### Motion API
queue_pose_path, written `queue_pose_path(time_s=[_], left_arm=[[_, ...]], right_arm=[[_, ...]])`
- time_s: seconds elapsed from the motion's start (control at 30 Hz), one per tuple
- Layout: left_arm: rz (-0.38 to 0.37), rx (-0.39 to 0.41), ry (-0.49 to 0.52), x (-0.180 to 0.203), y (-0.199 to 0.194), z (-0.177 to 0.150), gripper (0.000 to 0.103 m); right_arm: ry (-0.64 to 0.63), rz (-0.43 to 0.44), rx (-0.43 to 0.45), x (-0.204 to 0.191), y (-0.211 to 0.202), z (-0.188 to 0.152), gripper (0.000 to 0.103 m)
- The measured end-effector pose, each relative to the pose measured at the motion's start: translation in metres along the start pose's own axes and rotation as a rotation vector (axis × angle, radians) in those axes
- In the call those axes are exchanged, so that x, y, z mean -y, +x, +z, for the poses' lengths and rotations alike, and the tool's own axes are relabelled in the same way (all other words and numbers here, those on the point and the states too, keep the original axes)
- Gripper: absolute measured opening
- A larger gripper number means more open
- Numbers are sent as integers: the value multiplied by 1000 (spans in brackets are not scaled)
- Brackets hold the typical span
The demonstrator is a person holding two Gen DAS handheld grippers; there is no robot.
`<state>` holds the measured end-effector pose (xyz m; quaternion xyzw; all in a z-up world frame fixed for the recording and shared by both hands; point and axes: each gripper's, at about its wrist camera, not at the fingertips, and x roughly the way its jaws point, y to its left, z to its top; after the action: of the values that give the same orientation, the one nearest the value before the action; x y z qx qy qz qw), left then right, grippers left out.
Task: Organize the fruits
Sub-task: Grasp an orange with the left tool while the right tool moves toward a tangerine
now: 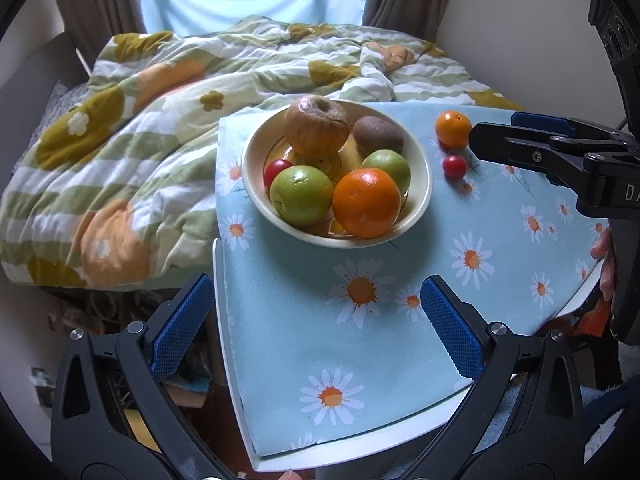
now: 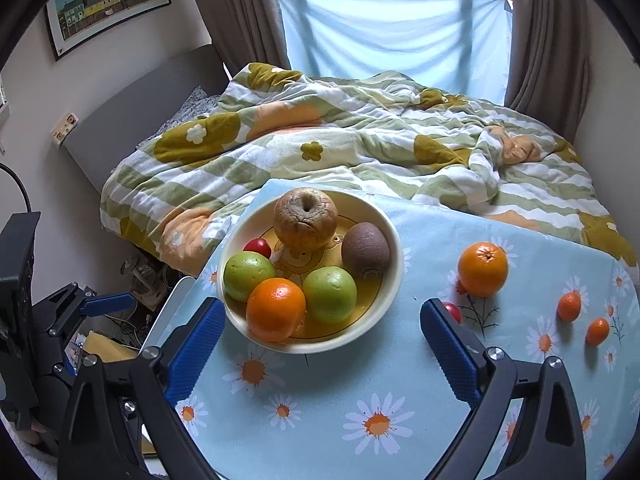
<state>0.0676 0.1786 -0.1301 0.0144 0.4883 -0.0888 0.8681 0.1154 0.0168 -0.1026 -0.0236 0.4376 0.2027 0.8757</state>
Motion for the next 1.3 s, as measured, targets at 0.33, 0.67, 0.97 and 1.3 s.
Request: queue_pose_path(time_s=[0.33,0.67,0.97,1.3], left_arm=[[5,43,21,35,-17,33,103],[34,87,6,110,-10,66,103],[43,108,-25,179,20,97,103],[63,64,-72,214,84,121,103]], right_arm=[[77,-66,33,42,-48,-2,97],[85,-94,18,123,-79,-15,97],[57,-74,0,202,-86,-16,98],[-19,-75,-51,273,-56,-18,98]])
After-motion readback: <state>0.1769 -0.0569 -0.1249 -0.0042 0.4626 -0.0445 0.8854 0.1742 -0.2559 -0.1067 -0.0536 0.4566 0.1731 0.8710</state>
